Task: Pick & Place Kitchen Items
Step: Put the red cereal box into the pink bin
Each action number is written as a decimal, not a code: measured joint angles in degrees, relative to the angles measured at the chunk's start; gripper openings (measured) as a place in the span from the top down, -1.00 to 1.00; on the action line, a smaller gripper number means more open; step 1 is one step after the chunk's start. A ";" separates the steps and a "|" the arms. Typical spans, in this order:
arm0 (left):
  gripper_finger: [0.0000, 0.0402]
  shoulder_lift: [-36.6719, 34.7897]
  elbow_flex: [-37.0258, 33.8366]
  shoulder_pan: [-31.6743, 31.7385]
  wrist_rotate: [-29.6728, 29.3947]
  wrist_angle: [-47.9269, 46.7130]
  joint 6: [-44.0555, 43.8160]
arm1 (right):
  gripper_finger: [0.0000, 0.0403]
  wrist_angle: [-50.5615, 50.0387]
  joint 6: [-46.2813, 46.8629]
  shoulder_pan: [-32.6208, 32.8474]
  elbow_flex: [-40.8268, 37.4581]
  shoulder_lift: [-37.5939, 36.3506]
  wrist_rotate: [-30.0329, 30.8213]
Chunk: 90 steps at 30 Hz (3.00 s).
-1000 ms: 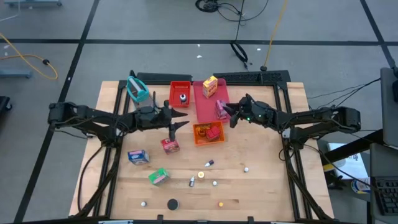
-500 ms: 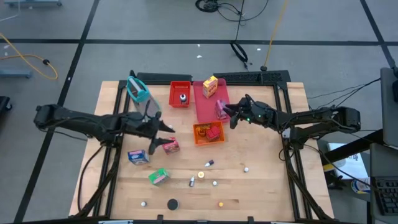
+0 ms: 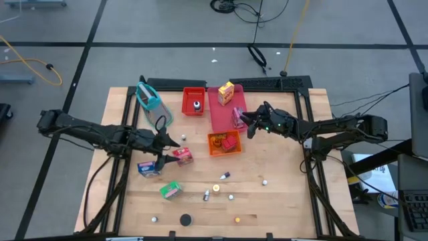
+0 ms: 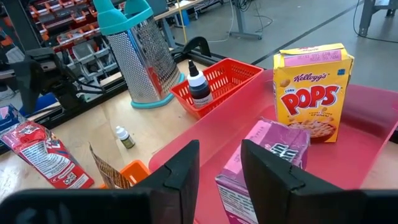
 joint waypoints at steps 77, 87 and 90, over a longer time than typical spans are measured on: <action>0.49 26.54 23.39 22.70 -10.95 11.95 19.73 | 0.50 -0.09 0.01 0.00 0.04 0.00 0.07; 0.48 36.09 27.30 31.46 0.71 19.55 23.03 | 0.50 -0.17 0.01 -0.01 0.04 0.00 0.07; 0.48 37.66 27.30 32.92 2.14 21.58 23.76 | 0.50 -0.32 0.00 -0.02 0.04 0.00 0.07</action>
